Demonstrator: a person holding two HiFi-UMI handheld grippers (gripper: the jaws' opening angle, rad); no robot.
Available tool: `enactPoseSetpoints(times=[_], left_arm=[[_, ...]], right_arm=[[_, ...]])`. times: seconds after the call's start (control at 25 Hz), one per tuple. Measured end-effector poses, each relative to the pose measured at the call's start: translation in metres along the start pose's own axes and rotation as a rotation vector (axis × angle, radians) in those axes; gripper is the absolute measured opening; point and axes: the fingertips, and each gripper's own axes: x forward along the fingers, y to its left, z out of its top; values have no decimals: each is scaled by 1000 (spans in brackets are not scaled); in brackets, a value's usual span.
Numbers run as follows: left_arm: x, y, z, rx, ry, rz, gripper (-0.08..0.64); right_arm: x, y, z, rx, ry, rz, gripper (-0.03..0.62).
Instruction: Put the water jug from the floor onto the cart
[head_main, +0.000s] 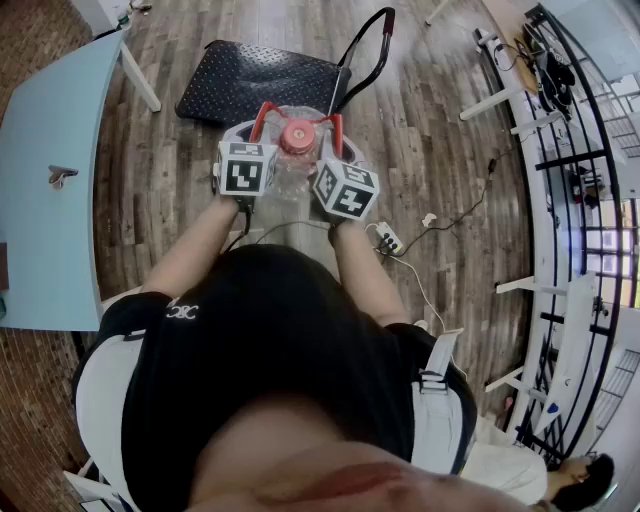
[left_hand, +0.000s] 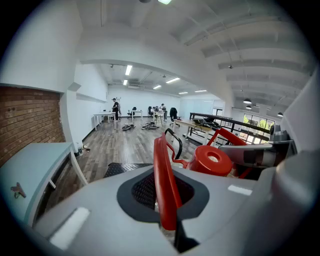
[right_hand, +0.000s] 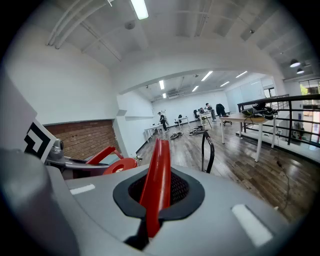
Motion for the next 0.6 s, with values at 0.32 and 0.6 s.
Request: enactPoseSetpoints(times=[0.32,0.6], left_arm=[[-9,10,4,-2,1,-2,6],[-5,28,-6,-7,3,-17,6]], right_arm=[[5,13,-4,-8,5,-4,14],[13,27,-12,22,-4,-14,14]])
